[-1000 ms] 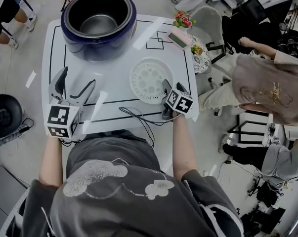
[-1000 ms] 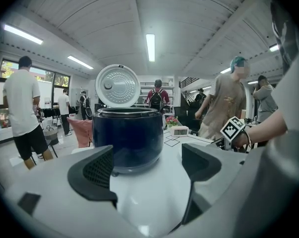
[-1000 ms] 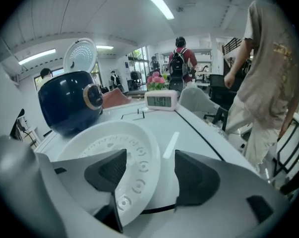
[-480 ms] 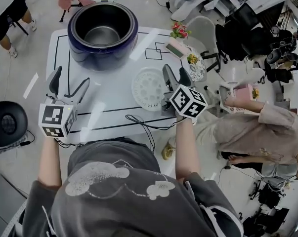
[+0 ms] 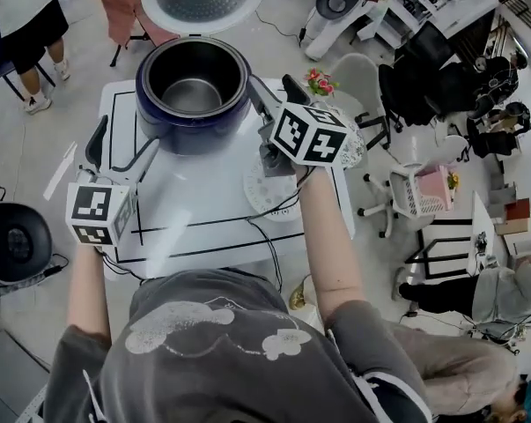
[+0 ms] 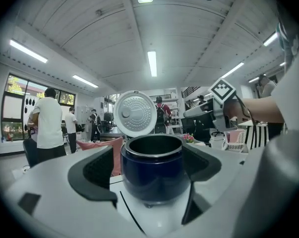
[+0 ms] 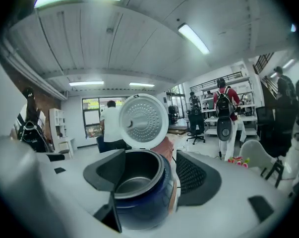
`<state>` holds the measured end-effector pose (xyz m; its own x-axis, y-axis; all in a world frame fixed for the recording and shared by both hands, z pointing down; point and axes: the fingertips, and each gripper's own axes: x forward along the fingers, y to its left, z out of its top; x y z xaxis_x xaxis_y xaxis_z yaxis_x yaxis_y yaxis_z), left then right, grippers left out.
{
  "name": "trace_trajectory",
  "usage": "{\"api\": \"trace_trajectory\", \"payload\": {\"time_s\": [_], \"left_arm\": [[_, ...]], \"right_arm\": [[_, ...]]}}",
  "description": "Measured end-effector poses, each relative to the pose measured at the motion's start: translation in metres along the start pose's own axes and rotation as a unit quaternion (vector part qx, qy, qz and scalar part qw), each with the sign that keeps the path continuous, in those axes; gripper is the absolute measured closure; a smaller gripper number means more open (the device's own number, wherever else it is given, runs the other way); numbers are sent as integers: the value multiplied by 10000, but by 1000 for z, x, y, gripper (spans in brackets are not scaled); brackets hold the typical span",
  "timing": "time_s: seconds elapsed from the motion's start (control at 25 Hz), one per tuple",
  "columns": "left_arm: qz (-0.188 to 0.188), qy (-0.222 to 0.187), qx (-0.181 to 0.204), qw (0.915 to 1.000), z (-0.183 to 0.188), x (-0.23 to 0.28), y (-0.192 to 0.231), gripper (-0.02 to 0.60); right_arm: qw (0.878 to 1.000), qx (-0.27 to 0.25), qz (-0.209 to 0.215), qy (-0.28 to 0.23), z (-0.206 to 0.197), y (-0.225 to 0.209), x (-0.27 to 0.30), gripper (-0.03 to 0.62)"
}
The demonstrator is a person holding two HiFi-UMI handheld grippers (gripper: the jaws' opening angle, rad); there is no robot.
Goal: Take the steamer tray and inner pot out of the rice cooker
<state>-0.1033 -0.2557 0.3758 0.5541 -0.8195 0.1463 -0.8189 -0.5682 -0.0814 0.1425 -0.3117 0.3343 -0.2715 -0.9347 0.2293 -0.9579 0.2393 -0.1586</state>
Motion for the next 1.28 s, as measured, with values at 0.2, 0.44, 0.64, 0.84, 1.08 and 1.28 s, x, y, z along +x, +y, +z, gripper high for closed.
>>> {"api": "trace_trajectory", "payload": {"time_s": [0.2,0.44,0.64,0.84,1.08,1.28], "left_arm": [[-1,-34,69,10000,6,8,16,149],[-71,-24,-21,10000,5,19,39,149],[-114,29,-23,9999,3,28,50,149],[13,127,-140,9998,-5,41,57,149],[32,251,-131,9996,-14,59,51,149],[125,290,-125,9994,-14,59,44,149]], "right_arm": [[9961,-493,-149,710,-11,4,66,281],[9800,-1114,-452,1589,-45,-15,121,282],[9614,-1735,-580,2056,-62,-27,145,283],[9368,-2515,-465,2389,-70,-31,157,284],[9288,-2672,-393,2539,-81,-43,167,362],[9256,-2673,-320,2660,-86,-44,164,419]]}}
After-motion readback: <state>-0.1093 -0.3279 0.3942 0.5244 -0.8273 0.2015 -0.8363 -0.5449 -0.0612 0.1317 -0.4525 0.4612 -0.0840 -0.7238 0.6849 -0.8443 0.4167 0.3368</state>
